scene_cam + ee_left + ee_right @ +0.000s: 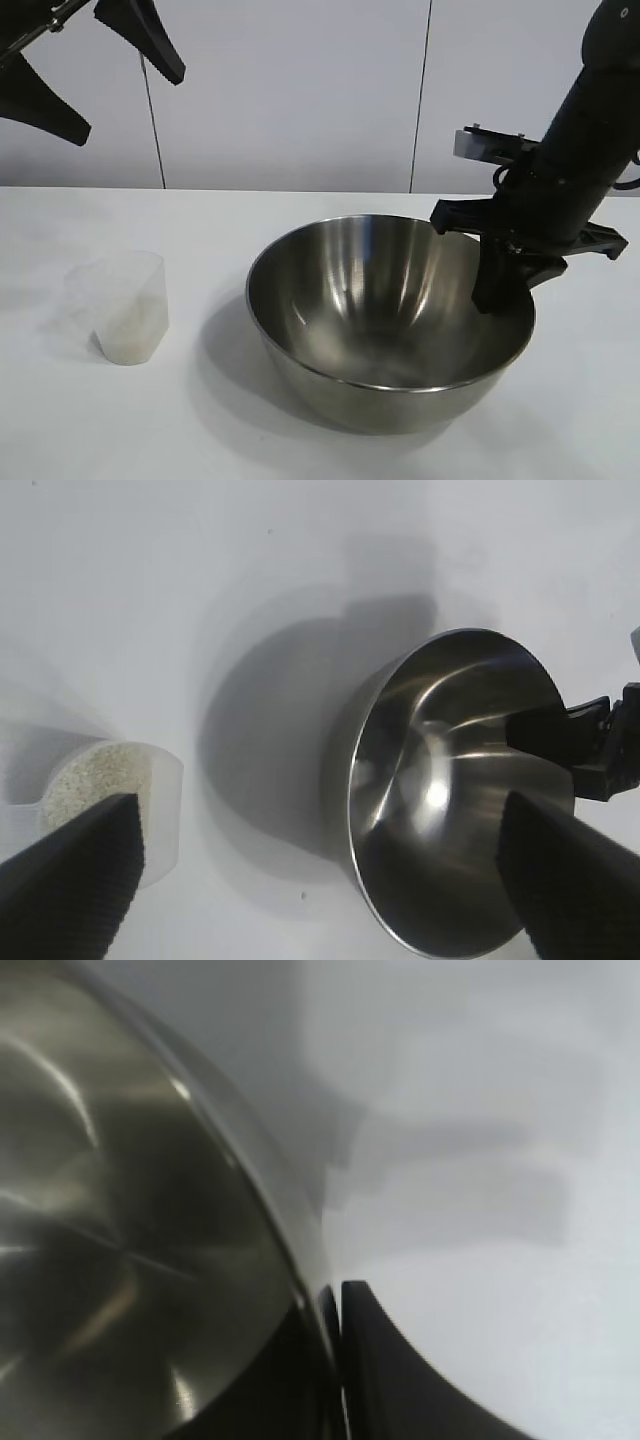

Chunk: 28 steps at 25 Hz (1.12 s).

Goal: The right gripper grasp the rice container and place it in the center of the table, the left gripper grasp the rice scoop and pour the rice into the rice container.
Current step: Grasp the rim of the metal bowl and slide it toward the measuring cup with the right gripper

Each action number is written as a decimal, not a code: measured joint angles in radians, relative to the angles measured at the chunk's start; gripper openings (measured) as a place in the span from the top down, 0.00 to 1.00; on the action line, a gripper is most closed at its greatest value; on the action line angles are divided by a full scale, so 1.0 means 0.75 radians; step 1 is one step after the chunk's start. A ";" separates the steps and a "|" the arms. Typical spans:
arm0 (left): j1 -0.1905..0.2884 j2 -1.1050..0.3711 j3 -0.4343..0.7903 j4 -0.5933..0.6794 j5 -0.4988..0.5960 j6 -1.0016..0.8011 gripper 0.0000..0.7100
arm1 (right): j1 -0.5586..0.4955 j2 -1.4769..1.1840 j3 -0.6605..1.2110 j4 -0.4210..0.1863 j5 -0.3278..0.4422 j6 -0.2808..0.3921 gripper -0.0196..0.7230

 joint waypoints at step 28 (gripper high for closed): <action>0.000 0.000 0.000 0.000 -0.020 0.000 0.03 | 0.100 0.055 -0.029 0.173 -0.083 -0.051 0.96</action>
